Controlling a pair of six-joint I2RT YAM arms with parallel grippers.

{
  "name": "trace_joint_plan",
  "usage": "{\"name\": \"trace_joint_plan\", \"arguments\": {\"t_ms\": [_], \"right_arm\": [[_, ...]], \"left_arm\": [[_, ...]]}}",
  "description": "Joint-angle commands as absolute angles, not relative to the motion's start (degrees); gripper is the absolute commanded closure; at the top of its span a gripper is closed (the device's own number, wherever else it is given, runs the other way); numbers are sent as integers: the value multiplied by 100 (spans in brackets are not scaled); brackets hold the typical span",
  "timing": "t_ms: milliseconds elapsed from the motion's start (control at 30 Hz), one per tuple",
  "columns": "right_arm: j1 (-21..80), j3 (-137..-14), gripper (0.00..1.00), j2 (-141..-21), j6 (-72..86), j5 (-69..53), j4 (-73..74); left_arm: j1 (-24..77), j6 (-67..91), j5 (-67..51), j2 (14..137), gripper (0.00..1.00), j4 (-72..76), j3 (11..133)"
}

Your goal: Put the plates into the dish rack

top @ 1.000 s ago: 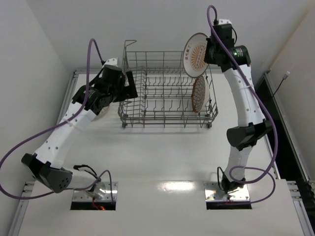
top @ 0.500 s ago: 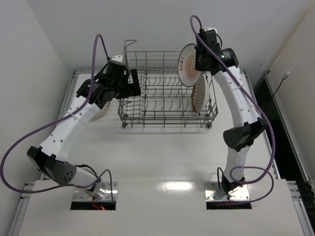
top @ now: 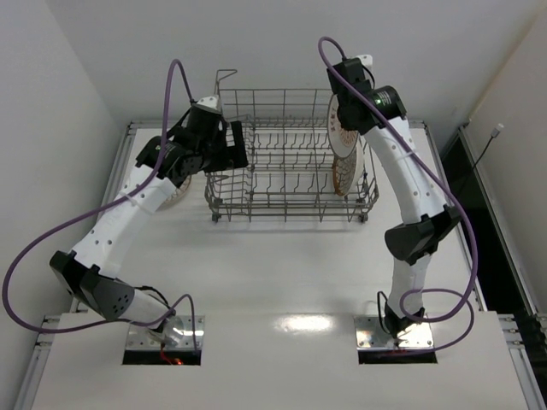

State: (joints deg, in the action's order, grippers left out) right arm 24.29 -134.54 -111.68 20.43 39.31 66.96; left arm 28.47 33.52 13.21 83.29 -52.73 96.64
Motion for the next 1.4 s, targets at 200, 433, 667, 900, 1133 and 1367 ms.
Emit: {"name": "trace_joint_plan", "arguments": {"t_ms": [200, 433, 667, 900, 1133, 1367], "right_arm": [[2777, -13254, 100, -11126, 1960, 4833, 6899], [2936, -13202, 100, -11303, 1960, 5098, 6899], [3041, -12868, 100, -11355, 1907, 5440, 6952], [3041, -12999, 100, -11654, 1960, 5555, 6952], [3041, -12999, 100, -11882, 2021, 5440, 6952], [3041, -12946, 100, -12040, 2074, 5326, 6952]], "left_arm": [[2909, 3480, 1072, 8104, 0, -5265, 9677], [2909, 3533, 1072, 7989, 0, -5265, 9571], [3084, 3481, 1134, 7928, 0, -5317, 9510], [3243, 3480, 1239, 7928, 0, -5317, 9457], [3243, 3480, 1292, 7928, 0, -5317, 9457], [3243, 3480, 1345, 7876, 0, -5317, 9457]]}}
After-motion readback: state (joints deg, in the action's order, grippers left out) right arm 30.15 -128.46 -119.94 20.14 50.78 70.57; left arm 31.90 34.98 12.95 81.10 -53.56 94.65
